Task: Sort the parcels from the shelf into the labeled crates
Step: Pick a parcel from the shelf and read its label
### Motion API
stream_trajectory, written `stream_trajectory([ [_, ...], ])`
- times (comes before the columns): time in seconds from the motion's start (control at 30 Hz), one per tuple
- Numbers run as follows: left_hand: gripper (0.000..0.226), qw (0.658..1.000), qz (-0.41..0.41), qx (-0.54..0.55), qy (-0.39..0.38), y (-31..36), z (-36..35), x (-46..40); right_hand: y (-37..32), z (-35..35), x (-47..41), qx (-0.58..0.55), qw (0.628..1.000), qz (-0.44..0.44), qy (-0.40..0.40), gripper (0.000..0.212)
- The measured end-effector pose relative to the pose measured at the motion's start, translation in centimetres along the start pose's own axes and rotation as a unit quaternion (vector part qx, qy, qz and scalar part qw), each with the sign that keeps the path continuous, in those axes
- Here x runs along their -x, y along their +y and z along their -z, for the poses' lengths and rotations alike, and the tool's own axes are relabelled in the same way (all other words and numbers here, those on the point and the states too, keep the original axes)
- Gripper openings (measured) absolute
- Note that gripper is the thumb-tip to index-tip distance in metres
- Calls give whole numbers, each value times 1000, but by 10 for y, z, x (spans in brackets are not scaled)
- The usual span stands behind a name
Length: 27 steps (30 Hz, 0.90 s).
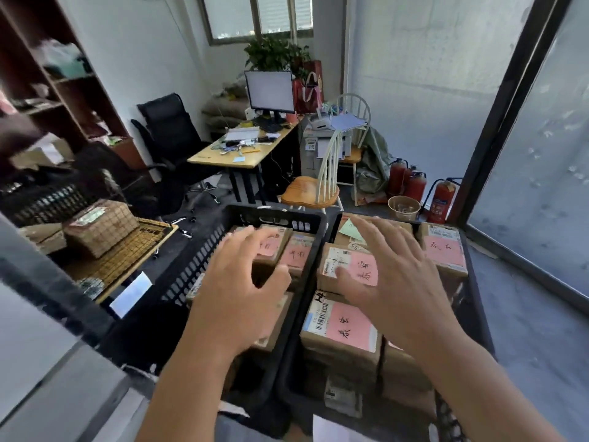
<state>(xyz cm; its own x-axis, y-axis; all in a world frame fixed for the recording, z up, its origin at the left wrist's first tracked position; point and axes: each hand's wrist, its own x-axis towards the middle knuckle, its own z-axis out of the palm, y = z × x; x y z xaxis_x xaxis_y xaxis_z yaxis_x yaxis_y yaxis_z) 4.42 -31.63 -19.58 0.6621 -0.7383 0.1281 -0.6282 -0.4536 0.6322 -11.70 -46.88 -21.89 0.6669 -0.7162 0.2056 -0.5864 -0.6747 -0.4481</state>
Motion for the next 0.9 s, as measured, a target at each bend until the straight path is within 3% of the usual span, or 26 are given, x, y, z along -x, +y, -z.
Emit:
stream_trajectory([
  [0.3, 70, 988, 66, -50, 130, -98, 117, 167, -183, -11, 93, -12, 974, 212, -76, 83],
  [0.47, 58, 953, 164, -103, 231, -154, 194, 325, -308, -42, 188, -60, 925, 347, -145, 81],
  [0.7, 53, 843, 313, -143, 413, -182, 281, 550, -465, -60, 345, -117, 805, 542, -214, 83],
  [0.9, 62, 729, 427, -152, 513, -173, 315, 713, -559, -70, 470, -164, 687, 666, -242, 84],
])
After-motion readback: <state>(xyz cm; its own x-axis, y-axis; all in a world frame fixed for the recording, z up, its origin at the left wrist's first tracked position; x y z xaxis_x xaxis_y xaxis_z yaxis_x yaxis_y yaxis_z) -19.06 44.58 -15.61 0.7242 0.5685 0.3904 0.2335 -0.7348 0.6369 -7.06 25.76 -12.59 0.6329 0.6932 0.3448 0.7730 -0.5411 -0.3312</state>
